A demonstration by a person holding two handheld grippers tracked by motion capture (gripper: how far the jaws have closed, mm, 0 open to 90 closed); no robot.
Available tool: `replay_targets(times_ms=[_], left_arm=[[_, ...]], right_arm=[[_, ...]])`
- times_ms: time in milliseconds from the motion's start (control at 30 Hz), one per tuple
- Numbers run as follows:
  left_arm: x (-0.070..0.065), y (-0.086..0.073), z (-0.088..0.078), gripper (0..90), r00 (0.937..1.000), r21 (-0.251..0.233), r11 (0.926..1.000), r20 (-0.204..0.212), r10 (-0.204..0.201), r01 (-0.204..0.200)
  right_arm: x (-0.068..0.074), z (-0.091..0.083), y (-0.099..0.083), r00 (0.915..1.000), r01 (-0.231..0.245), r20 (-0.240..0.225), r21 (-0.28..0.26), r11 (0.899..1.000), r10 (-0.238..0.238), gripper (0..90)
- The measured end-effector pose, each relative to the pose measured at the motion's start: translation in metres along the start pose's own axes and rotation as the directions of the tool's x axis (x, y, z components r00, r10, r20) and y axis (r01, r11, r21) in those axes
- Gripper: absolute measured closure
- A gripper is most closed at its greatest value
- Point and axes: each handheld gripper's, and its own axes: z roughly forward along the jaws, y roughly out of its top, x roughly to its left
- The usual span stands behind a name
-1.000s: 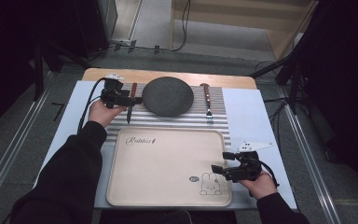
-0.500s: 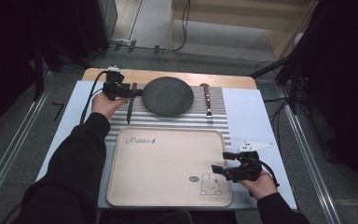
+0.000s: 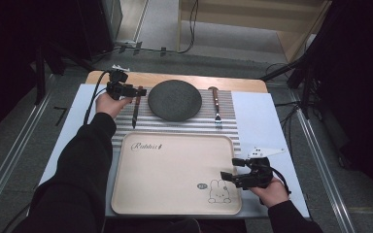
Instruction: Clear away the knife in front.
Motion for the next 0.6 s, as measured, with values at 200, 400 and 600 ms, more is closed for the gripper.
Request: replay_targets(times_ms=[200, 400, 600], left_arm=[[0.003, -0.002, 0.003, 27.8, 0.9994, 0.011, 0.9999, -0.032, -0.013, 0.013], [0.004, -0.005, 0.01, 27.9, 0.9984, 0.042, 0.9986, -0.049, -0.028, 0.03], [0.005, -0.009, 0.018, 28.7, 0.9968, 0.092, 0.9951, -0.075, -0.029, 0.036]], right_arm=[[0.0, 0.0, 0.0, 1.0, 0.001, 0.0, 0.002, 1.0, -0.001, 16.6], [0.0, 0.0, 0.0, 1.0, 0.001, 0.001, 0.003, 1.0, -0.001, 16.6], [0.0, 0.0, 0.0, 1.0, 0.003, 0.001, 0.003, 1.0, -0.003, 16.6]])
